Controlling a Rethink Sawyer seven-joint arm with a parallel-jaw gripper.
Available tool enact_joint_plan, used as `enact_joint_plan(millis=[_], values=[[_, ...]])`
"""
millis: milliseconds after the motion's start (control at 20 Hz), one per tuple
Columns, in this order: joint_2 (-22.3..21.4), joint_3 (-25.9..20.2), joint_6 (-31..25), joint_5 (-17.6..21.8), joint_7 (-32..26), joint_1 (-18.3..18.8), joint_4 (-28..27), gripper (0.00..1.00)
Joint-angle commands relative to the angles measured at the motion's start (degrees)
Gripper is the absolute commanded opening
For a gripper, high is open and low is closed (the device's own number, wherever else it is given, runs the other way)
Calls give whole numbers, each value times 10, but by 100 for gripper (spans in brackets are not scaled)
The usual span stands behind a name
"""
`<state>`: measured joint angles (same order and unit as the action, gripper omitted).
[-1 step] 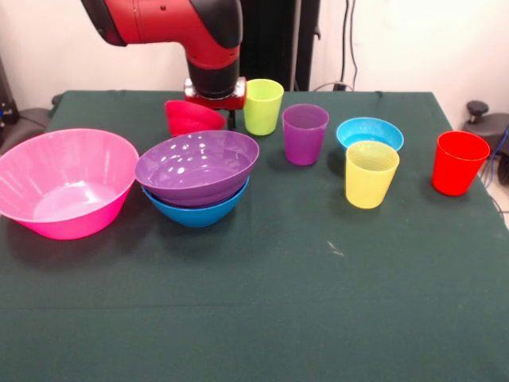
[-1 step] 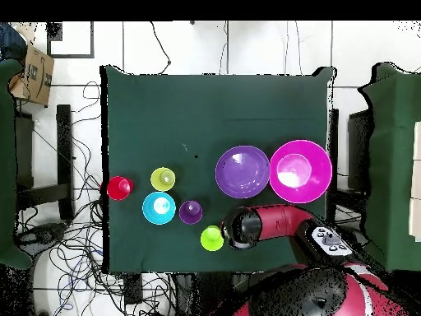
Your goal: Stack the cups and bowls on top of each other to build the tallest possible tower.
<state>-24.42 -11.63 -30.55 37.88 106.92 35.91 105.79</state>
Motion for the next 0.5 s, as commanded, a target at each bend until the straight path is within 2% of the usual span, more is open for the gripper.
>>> enact_joint_plan(millis=[50,500], values=[[37,-25,28,42,-25,-19,-65,100],[33,-22,38,34,-8,-22,-73,100]])
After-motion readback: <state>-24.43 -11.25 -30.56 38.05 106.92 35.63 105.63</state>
